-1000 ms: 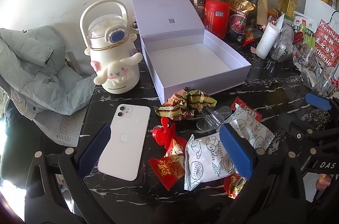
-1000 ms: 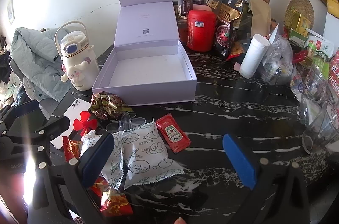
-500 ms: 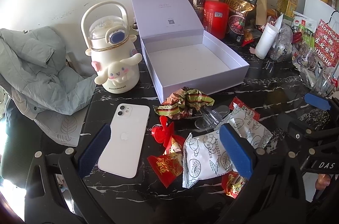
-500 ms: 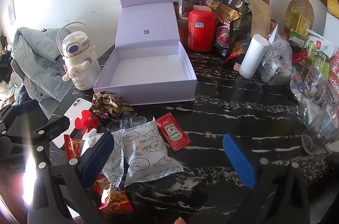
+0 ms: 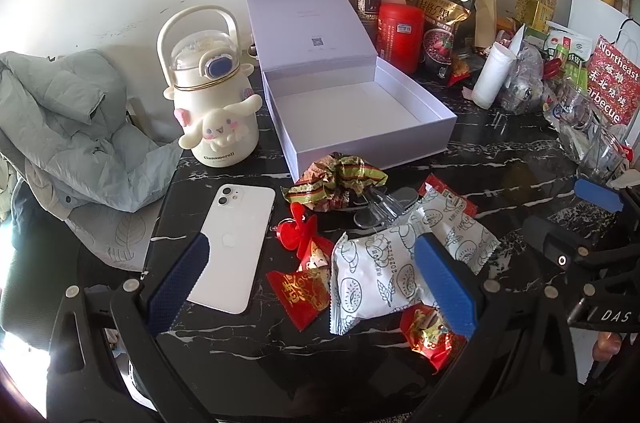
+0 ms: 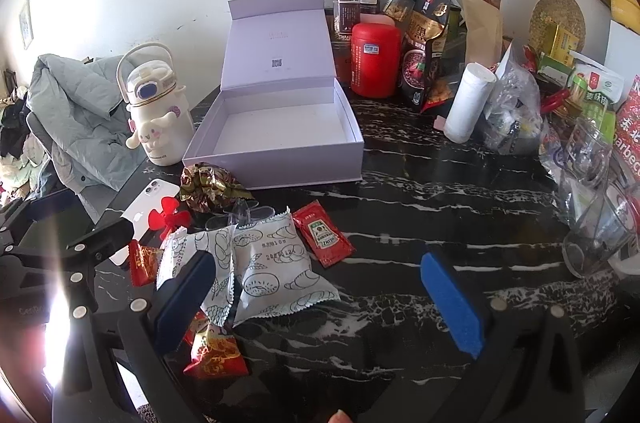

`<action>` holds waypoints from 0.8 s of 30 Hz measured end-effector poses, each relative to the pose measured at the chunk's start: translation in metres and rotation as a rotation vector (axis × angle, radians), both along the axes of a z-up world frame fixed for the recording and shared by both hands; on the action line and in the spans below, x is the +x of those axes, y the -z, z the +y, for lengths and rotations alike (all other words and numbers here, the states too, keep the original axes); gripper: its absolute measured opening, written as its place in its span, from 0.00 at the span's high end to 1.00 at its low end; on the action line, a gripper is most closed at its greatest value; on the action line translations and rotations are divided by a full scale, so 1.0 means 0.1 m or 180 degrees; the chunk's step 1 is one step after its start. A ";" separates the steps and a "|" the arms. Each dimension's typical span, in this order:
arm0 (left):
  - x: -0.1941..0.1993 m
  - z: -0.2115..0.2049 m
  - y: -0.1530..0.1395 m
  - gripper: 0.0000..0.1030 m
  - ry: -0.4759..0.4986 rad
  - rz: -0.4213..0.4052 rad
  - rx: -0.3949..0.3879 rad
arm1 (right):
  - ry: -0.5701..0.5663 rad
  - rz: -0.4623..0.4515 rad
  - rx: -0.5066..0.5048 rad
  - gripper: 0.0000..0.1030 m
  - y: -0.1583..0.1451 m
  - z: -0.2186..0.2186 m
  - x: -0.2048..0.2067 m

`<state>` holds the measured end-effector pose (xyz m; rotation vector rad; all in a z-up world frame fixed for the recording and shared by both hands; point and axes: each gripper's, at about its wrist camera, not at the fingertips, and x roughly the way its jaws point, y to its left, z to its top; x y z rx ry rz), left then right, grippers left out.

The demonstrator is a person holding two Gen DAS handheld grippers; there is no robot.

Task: Organize objects
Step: 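Move both tools toward the snack packets on the table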

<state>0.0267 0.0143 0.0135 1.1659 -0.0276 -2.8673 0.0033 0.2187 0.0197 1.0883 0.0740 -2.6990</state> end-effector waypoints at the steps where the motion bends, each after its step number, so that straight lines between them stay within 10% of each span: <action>1: 0.02 0.02 0.00 0.00 0.0001 0.0000 0.0002 | 0.0001 -0.0001 -0.0005 0.00 0.01 0.01 0.02; 24: 0.43 0.42 0.42 0.00 0.0129 -0.0273 0.0171 | 0.0009 -0.0280 -0.0046 0.00 0.43 0.37 0.44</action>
